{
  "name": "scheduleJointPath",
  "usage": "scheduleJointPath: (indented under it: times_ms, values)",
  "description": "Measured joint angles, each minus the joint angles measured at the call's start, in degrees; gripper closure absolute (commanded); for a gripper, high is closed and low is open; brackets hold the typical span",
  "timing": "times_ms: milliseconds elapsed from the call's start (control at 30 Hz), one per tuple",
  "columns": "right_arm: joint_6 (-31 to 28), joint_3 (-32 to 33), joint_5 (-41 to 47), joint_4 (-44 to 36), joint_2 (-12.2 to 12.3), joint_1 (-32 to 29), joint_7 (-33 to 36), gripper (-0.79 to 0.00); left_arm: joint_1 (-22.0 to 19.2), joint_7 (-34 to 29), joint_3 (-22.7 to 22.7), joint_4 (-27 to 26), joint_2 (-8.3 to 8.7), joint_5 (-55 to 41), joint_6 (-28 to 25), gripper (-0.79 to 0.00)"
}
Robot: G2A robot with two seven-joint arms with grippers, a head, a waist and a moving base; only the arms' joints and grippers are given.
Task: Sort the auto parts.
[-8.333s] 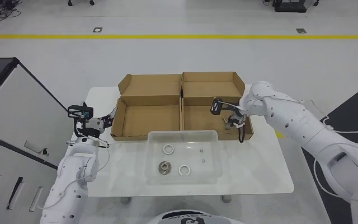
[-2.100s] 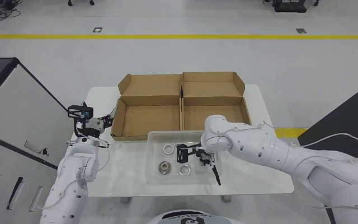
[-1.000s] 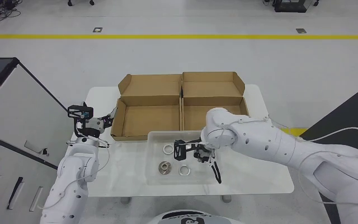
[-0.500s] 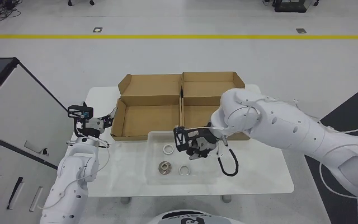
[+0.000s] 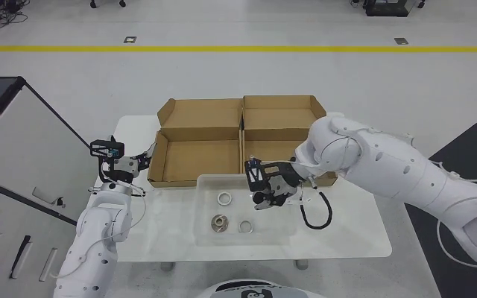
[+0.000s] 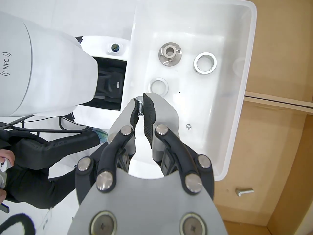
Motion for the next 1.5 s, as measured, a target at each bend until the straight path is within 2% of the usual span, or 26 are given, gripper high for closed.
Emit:
scheduleJointPath:
  times_ms: [133, 400, 600, 767, 900, 1167, 1333, 1500]
  values:
    - [-1.8, 3.3, 3.8, 2.6, 0.4, -1.2, -7.3, 0.0, 0.0, 0.0, 0.0, 0.0, 0.0, 0.0, 0.0, -0.785]
    - [-8.9, 7.7, 16.1, 6.7, 0.2, -2.4, -14.6, 0.0, 0.0, 0.0, 0.0, 0.0, 0.0, 0.0, 0.0, -0.785]
    - [-14.2, 8.4, 26.7, 9.6, -2.3, -2.7, -19.3, 0.0, 0.0, 0.0, 0.0, 0.0, 0.0, 0.0, 0.0, -0.785]
    - [-14.7, 9.6, 35.9, 10.3, -5.0, -3.4, -22.4, 0.0, 0.0, 0.0, 0.0, 0.0, 0.0, 0.0, 0.0, -0.785]
    - [-14.7, 12.5, 42.9, 10.1, -7.0, -5.2, -22.5, 0.0, 0.0, 0.0, 0.0, 0.0, 0.0, 0.0, 0.0, -0.785]
    - [-14.7, 21.7, 56.5, 9.8, -11.9, -10.6, -13.8, 0.0, 0.0, 0.0, 0.0, 0.0, 0.0, 0.0, 0.0, -0.785]
    - [-14.7, 25.2, 58.3, 8.7, -14.9, -12.8, -13.4, 0.0, 0.0, 0.0, 0.0, 0.0, 0.0, 0.0, 0.0, -0.785]
    - [-14.7, 25.6, 58.1, 8.3, -15.2, -13.0, -13.4, 0.0, 0.0, 0.0, 0.0, 0.0, 0.0, 0.0, 0.0, -0.785]
